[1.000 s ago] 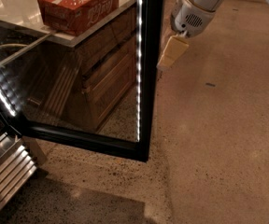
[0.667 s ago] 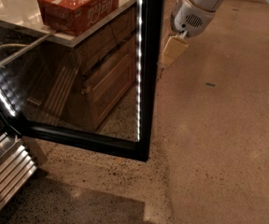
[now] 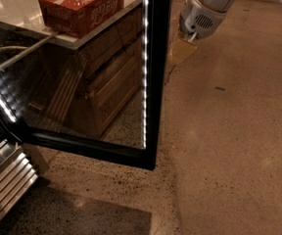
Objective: Close right fridge door
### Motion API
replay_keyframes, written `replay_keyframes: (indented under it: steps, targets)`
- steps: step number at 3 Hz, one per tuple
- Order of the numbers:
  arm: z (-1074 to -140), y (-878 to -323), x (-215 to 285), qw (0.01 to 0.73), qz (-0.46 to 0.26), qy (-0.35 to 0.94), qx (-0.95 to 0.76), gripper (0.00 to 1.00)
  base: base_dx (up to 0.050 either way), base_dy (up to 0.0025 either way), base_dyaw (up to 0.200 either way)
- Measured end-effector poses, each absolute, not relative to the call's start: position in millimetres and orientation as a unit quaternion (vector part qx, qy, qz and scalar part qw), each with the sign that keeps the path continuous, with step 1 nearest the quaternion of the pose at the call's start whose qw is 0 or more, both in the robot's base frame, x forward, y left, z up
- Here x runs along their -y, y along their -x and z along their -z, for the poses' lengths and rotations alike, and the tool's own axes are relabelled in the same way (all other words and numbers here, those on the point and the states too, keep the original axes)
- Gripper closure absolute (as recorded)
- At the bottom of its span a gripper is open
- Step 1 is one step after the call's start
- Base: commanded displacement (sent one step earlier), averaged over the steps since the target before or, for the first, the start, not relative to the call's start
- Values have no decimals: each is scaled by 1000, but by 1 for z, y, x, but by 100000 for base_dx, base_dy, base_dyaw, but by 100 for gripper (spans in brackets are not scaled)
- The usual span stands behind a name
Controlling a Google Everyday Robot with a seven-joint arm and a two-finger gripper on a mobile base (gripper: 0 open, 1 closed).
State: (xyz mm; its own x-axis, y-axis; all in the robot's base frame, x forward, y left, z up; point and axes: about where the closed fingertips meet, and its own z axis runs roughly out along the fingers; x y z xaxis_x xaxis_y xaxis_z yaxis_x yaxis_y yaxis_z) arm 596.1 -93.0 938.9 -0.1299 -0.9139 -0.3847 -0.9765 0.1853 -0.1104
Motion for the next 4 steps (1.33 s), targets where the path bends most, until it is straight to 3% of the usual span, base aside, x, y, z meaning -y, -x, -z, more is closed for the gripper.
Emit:
replay_keyframes:
  steps: [1,2,3,4]
  targets:
    - [-939,-596,93,186,-84,633,-747,100,4750,0,5]
    - [-939,-596,93,186,-84,633,-747,100,1,-3,-18975]
    - [-939,-596,93,186,-84,633,-747,100,3645,245,13911]
    - [-939,-596,93,186,-84,633,-747,100,4966,-9,59]
